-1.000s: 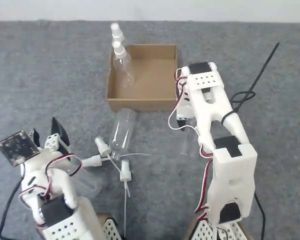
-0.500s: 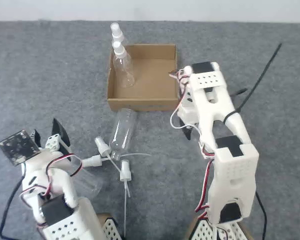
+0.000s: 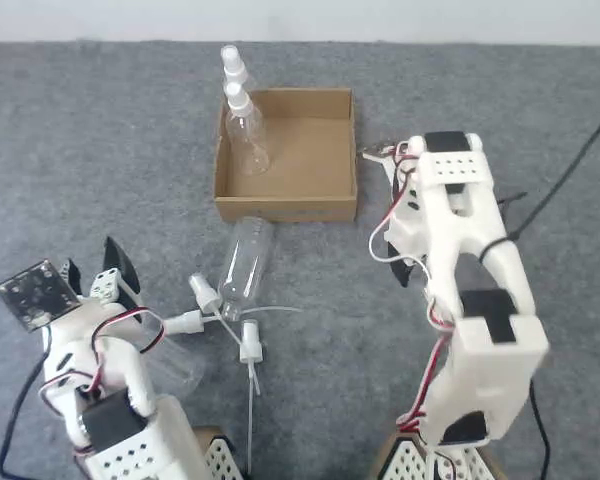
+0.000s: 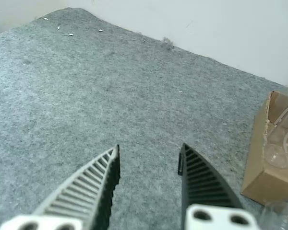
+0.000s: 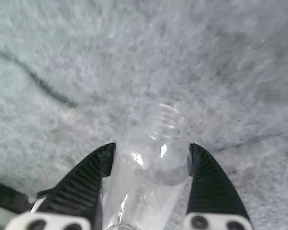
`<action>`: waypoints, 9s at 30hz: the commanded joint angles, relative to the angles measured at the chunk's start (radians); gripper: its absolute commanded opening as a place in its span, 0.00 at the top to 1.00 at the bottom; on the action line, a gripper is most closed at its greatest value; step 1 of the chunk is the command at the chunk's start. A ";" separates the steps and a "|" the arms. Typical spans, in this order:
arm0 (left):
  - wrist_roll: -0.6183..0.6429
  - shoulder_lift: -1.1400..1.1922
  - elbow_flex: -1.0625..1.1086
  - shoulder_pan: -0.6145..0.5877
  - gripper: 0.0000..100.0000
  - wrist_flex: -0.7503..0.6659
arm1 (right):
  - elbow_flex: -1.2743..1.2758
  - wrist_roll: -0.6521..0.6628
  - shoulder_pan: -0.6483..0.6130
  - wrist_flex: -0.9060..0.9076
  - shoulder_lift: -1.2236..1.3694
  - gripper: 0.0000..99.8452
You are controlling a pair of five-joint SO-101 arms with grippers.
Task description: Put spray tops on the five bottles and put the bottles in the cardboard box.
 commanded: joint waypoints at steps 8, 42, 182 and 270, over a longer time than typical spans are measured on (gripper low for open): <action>-0.011 -0.011 -0.015 -0.003 0.81 0.002 | 0.331 0.014 -0.051 -0.325 -0.239 0.91; -0.011 -0.011 -0.013 -0.003 0.81 0.002 | 0.388 -0.348 -0.094 -0.389 -0.240 0.75; -0.144 1.301 -0.722 0.835 0.82 0.552 | 0.707 -0.825 -0.125 -0.394 -1.158 0.98; -0.054 1.927 -0.909 0.778 0.99 0.393 | 0.730 -0.825 -0.125 -0.404 -1.156 0.98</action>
